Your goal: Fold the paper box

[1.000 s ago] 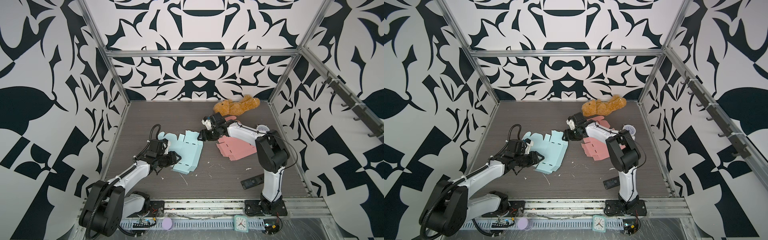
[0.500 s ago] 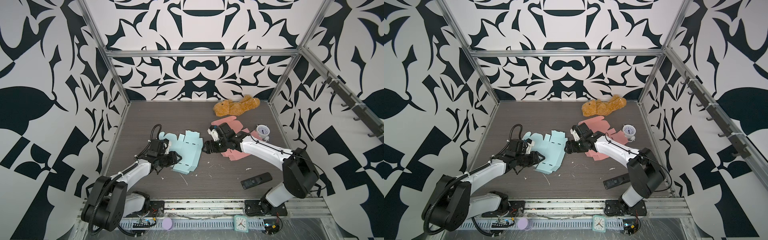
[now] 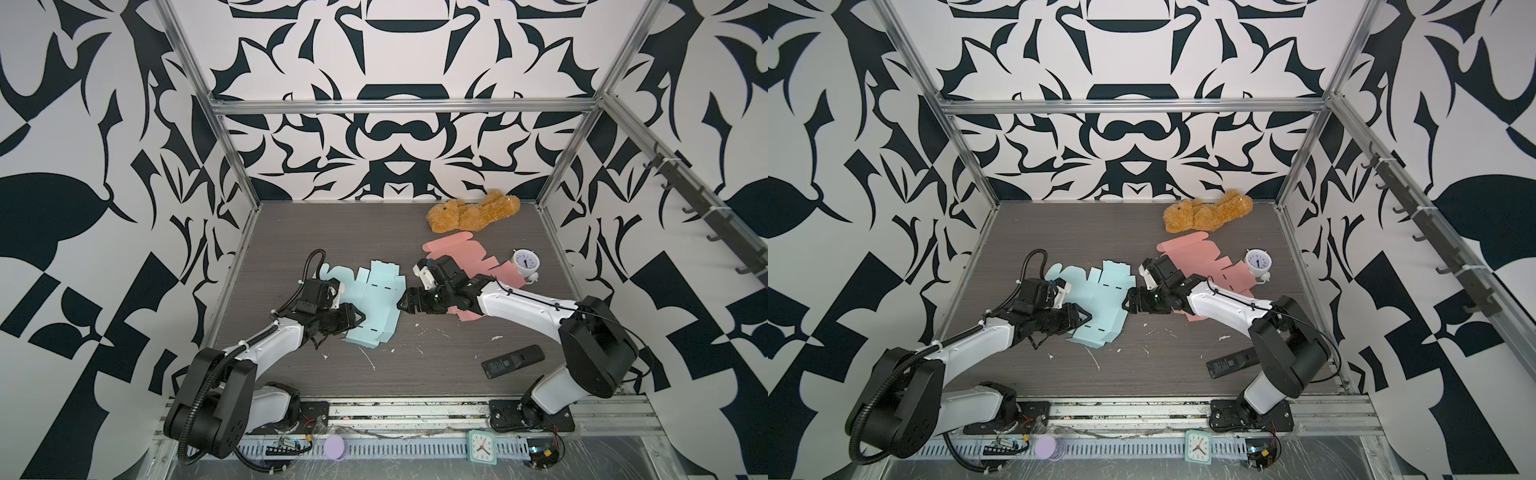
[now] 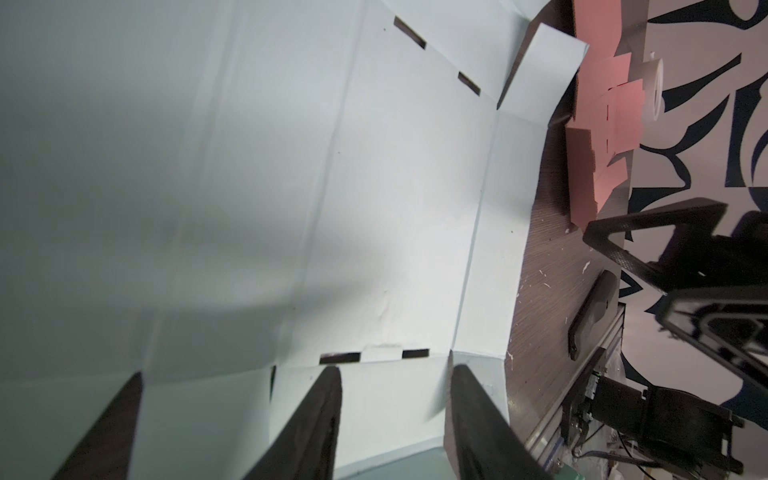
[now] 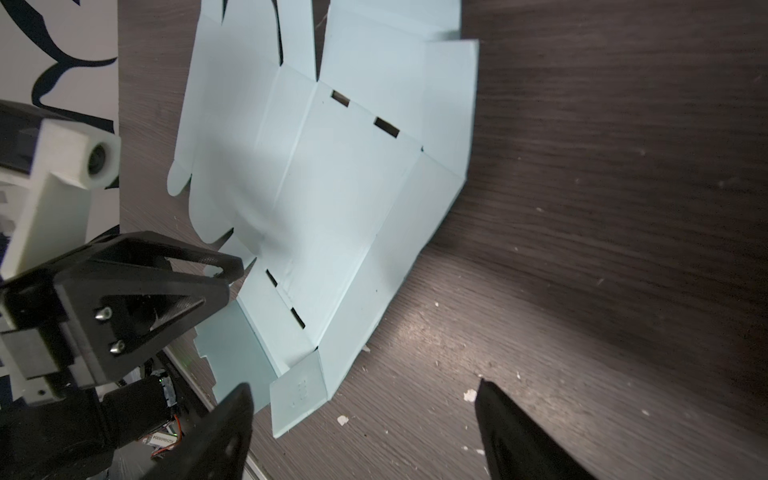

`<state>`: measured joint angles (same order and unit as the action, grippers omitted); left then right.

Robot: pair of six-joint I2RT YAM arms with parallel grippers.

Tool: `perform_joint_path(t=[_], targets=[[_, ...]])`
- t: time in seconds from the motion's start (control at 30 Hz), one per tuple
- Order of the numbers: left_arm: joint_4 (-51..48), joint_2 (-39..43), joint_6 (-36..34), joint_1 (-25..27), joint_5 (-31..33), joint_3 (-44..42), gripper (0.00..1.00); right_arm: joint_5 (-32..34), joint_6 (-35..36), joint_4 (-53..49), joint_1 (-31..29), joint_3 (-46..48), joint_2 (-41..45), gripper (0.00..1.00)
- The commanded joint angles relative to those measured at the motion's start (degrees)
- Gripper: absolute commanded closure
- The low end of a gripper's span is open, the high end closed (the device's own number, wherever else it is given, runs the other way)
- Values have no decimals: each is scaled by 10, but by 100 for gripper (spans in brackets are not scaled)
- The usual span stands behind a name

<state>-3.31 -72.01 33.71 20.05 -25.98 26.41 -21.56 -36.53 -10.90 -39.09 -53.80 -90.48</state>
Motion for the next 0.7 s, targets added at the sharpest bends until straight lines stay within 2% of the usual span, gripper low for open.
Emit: perform_joint_path(t=[0.0, 0.2, 0.5, 0.67], targets=[[11, 6, 12, 8, -4, -17, 54, -8, -14, 24, -4, 6, 0, 13], [42, -6, 33, 34, 4, -27, 54, -8, -14, 27, -4, 5, -3, 12], [87, -52, 70, 103, 31, -25, 55, -15, -18, 49, -4, 7, -35, 12], [99, -63, 80, 119, 37, -21, 55, -12, -21, 66, -3, 18, -51, 13]])
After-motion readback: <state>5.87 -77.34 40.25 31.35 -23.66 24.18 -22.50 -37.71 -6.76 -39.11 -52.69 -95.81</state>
